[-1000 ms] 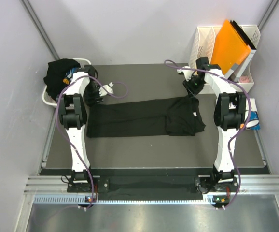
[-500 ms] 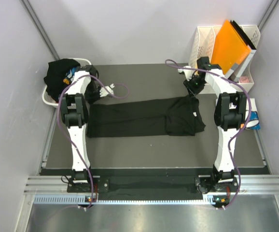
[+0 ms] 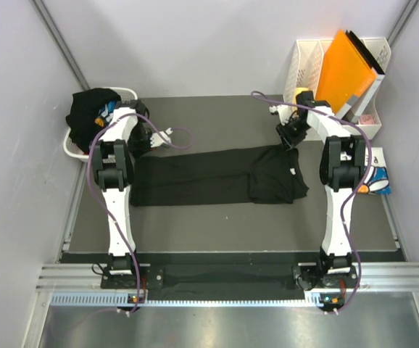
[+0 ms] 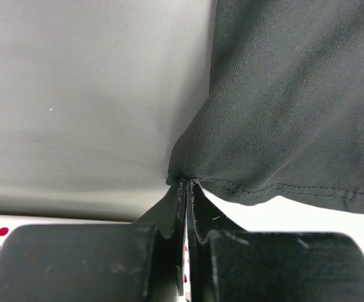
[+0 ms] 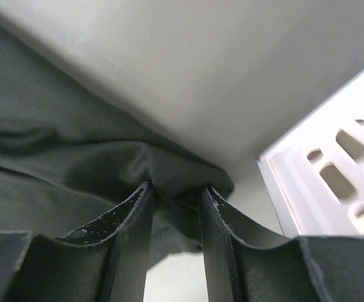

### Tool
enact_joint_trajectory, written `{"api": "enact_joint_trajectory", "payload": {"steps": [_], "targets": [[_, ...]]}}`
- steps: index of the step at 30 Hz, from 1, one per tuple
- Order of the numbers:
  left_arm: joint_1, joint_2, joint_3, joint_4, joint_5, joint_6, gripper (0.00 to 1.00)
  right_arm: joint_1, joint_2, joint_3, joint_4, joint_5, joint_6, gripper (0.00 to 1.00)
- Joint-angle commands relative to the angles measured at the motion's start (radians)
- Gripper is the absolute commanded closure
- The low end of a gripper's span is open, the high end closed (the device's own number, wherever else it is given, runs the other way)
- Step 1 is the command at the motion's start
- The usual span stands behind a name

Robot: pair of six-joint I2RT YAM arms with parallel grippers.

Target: Fold and stack the t-shirts

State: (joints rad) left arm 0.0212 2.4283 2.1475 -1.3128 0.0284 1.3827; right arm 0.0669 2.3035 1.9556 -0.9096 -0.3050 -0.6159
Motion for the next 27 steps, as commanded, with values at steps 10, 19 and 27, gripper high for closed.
{"api": "enact_joint_trajectory", "payload": {"steps": [10, 19, 27], "targets": [[-0.001, 0.008, 0.018, -0.046, 0.005, -0.022, 1.00, -0.010, 0.013, 0.091, -0.012, -0.052, 0.004, 0.98], [-0.009, 0.005, -0.001, -0.040, -0.019, -0.027, 1.00, -0.009, -0.015, 0.066, -0.038, 0.033, -0.073, 1.00], [-0.017, -0.008, -0.043, 0.018, -0.111, -0.045, 1.00, -0.010, -0.035, 0.062, -0.052, 0.089, -0.136, 1.00]]}}
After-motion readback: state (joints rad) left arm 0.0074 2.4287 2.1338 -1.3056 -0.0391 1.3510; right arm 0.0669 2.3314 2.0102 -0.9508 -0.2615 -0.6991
